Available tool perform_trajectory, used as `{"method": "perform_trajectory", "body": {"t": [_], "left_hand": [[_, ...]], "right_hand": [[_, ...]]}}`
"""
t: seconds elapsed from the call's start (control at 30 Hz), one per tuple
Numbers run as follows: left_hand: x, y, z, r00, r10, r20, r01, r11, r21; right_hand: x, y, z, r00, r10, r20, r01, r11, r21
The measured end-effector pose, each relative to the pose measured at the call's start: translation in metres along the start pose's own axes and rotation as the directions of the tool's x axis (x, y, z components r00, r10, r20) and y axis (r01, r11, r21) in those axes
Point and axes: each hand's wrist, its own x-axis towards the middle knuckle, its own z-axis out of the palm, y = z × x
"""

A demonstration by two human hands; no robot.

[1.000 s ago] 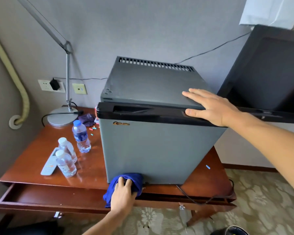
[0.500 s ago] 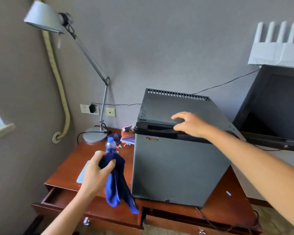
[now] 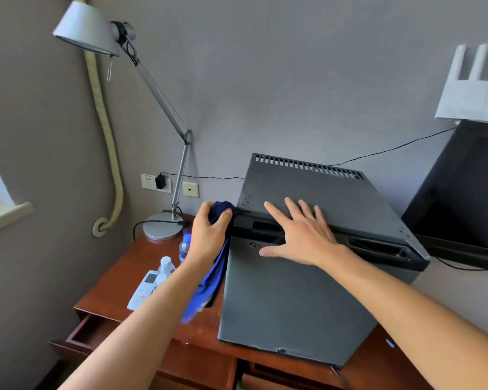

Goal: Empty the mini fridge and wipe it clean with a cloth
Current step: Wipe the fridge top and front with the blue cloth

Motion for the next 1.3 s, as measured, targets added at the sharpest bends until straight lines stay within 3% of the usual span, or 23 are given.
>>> {"method": "perform_trajectory", "body": {"t": [0.17, 0.47, 0.63, 0.93, 1.07, 1.2, 1.3], "left_hand": [[0.007, -0.012, 0.029, 0.983, -0.181, -0.036, 0.179, 0.982, -0.053], [0.004, -0.018, 0.028, 0.974, -0.209, -0.083, 0.207, 0.978, -0.041], [0.003, -0.032, 0.008, 0.960, -0.280, -0.015, 0.266, 0.927, -0.263], [0.028, -0.111, -0.022, 0.955, -0.295, 0.022, 0.280, 0.878, -0.387], [0.045, -0.135, -0.024, 0.931, -0.339, 0.135, 0.360, 0.797, -0.485], [0.058, -0.135, -0.018, 0.939, -0.252, 0.236, 0.337, 0.812, -0.476], [0.057, -0.128, -0.011, 0.950, -0.055, 0.309, 0.172, 0.914, -0.367]], "right_hand": [[0.002, 0.006, 0.005, 0.999, -0.034, -0.036, 0.034, 0.999, 0.019], [0.002, 0.009, 0.010, 0.989, -0.095, -0.116, 0.092, 0.995, -0.034], [-0.003, 0.011, -0.001, 0.993, -0.079, -0.090, 0.081, 0.996, 0.028], [0.003, -0.010, -0.003, 0.984, 0.128, -0.126, -0.112, 0.986, 0.125], [0.007, -0.019, -0.002, 0.953, 0.219, -0.208, -0.187, 0.969, 0.163], [0.008, -0.026, -0.005, 0.938, 0.243, -0.248, -0.202, 0.963, 0.178], [0.008, -0.027, -0.004, 0.942, 0.238, -0.238, -0.203, 0.966, 0.161]]}}
